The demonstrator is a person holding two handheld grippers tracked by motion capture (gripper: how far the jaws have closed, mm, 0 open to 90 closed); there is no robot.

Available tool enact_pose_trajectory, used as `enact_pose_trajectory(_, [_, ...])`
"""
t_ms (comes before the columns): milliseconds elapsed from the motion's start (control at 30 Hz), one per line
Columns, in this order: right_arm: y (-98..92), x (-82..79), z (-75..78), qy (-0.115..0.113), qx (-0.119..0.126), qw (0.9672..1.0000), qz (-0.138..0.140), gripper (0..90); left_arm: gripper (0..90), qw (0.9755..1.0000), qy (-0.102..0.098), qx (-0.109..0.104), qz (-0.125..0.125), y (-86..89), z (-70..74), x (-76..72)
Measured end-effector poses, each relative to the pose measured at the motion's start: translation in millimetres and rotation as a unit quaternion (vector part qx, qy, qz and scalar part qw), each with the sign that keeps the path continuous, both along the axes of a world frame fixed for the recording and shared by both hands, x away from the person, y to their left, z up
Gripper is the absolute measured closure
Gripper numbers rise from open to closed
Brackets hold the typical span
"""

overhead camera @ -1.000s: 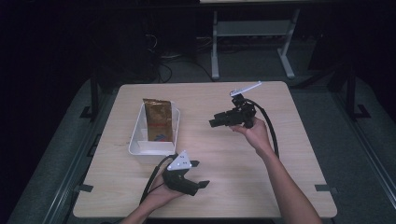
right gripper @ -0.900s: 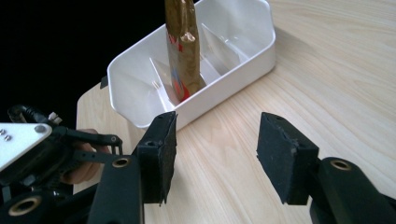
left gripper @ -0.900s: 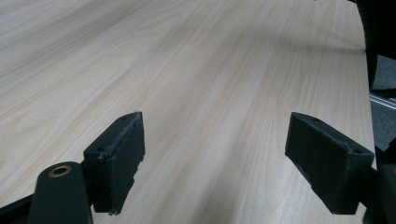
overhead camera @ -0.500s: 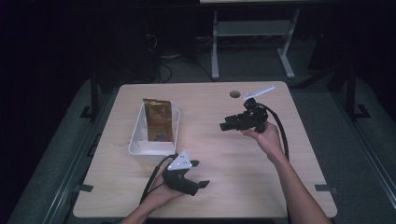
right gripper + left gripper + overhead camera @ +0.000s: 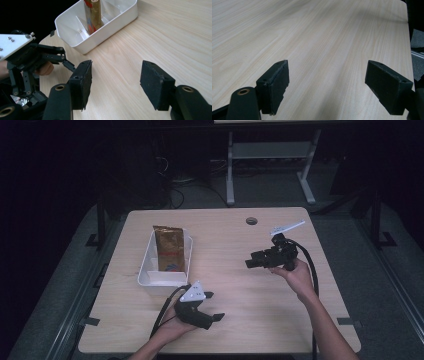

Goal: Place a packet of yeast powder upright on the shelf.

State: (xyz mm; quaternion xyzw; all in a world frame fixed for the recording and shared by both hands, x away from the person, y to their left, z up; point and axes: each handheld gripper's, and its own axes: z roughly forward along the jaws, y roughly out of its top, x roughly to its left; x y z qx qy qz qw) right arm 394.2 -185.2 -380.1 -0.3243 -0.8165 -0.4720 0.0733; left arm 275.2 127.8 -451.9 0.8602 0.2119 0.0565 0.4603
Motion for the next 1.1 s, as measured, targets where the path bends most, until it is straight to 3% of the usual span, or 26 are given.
enact_pose_trajectory(533, [-25.1,-22.5,-5.7,0.001,-0.003,0.9999,-0.011,41.0,19.1,1.0,0.002,0.001,0.001,-0.5,-0.6,0.9])
enact_pose_trajectory(1100, [-51.8,-46.1,-24.5,0.013,-0.002,0.9996,-0.025,40.9,19.2,1.0,0.003,0.002,0.002,0.6,-0.4,2.4])
